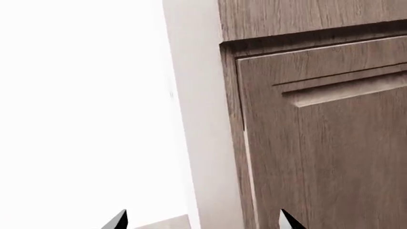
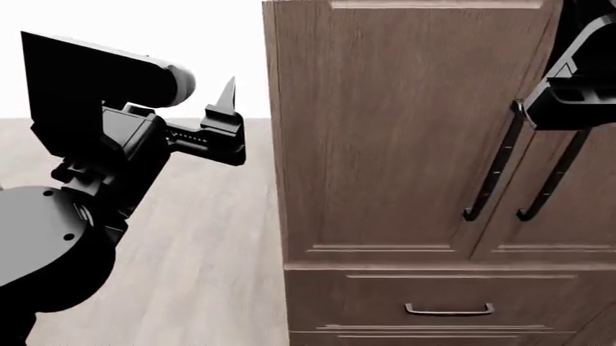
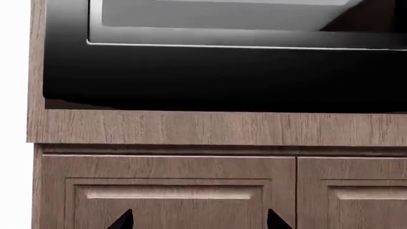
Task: Move the drinks to the dining counter.
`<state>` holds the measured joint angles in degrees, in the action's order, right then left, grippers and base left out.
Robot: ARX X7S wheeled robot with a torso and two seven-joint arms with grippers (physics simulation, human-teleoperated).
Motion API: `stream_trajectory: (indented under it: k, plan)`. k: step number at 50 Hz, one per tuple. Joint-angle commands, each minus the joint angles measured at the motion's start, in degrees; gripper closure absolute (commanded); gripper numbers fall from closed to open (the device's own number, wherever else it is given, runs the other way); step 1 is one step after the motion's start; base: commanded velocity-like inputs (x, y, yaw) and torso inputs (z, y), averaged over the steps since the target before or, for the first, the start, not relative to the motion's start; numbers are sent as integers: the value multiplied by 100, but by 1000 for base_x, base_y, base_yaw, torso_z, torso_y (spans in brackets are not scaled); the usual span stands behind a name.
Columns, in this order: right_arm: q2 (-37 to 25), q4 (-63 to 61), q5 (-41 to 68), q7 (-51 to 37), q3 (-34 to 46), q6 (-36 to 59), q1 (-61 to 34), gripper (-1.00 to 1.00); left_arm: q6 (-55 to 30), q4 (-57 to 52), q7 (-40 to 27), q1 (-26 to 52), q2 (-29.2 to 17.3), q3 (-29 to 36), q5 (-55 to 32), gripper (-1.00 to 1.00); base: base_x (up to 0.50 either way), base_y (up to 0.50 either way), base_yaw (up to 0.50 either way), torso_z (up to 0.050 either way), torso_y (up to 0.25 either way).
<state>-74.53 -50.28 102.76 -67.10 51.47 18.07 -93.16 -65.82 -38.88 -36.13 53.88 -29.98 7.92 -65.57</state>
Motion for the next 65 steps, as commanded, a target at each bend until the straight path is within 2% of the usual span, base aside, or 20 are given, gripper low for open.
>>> stream_trajectory:
  k: [1,22,45,65]
  plan:
    - [-24,6,-25,19,-17,-37,60,-100,30,22,-5,14,-14,42,8,-100,-167,-500,0,0,0]
    - [-16,23,48,14,-93,15,15,-100,8,67,-51,159,-5,123,-74,-100,-166,-500,0,0,0]
    - [250,140,78,-76,-89,230,-80,-100,208,60,27,-28,-114,104,1,-100,-163,-500,0,0,0]
    - [154,108,-67,7,-94,115,125,-100,237,83,13,-30,-139,199,34,-100,-135,-500,0,0,0]
